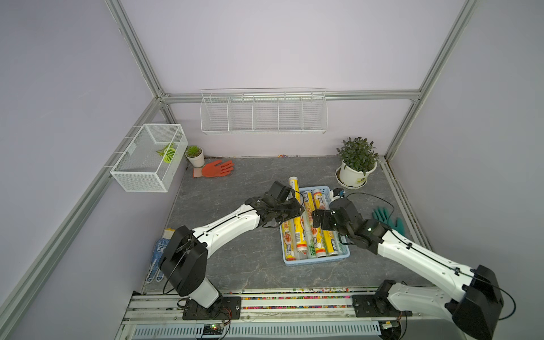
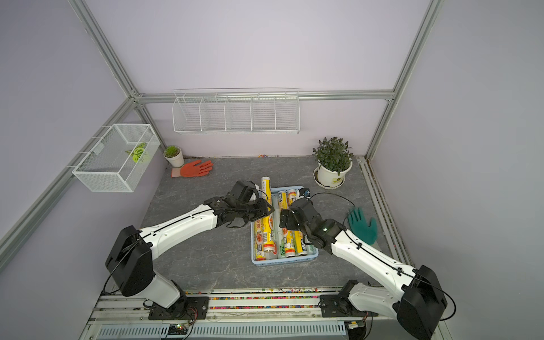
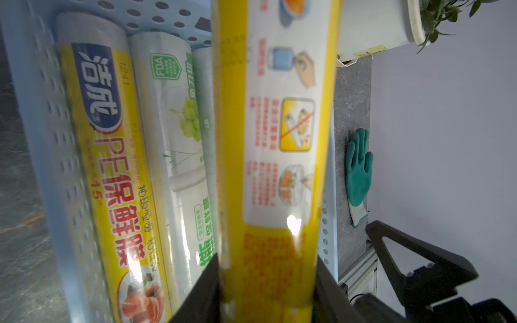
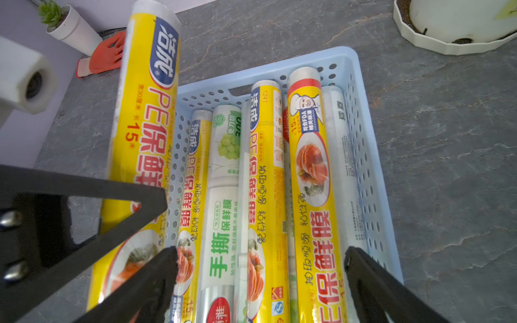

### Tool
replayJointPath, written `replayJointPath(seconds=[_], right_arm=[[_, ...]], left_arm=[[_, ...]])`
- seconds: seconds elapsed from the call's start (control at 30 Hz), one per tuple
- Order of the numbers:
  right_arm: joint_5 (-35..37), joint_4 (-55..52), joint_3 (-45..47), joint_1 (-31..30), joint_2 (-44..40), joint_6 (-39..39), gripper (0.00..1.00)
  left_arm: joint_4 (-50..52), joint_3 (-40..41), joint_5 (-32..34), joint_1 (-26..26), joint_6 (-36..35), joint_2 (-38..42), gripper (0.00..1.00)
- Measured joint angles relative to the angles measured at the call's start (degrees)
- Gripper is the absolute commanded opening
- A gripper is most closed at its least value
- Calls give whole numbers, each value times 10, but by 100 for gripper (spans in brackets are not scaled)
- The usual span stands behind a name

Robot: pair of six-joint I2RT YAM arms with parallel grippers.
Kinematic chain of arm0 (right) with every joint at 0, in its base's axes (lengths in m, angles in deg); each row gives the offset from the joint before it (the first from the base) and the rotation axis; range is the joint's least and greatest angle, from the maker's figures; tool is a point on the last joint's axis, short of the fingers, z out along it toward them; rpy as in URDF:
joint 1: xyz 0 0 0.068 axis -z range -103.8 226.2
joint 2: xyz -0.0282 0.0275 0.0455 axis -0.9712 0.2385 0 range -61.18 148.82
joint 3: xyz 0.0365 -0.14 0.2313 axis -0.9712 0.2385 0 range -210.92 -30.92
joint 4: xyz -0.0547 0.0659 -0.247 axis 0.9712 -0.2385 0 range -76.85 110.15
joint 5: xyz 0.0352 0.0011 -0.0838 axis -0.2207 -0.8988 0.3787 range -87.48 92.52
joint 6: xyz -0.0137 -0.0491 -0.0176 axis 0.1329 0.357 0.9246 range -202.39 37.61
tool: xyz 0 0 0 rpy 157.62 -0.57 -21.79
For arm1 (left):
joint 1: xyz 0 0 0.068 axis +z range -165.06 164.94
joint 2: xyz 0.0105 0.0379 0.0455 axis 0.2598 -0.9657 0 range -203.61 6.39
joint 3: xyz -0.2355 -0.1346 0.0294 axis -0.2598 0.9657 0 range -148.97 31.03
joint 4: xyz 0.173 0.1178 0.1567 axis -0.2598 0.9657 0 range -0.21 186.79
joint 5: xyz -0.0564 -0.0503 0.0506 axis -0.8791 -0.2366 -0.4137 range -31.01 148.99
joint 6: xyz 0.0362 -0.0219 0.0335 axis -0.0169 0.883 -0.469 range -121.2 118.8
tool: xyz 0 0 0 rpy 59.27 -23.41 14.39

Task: Put the plastic wrap into the basket
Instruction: Place the plastic wrap in the basket.

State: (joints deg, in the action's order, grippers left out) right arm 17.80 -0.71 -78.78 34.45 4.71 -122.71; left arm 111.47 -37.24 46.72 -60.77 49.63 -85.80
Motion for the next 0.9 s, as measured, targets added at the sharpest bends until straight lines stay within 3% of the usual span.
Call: replayJointPath(seconds=[0.53, 0.9], right_arm=[[-6, -2, 12, 19, -6, -9, 98], [-6, -4, 17, 21, -4, -11, 98]], left_arm=[[-2, -13, 0, -22, 22, -79, 23], [0, -13, 9, -32, 36, -88, 29]])
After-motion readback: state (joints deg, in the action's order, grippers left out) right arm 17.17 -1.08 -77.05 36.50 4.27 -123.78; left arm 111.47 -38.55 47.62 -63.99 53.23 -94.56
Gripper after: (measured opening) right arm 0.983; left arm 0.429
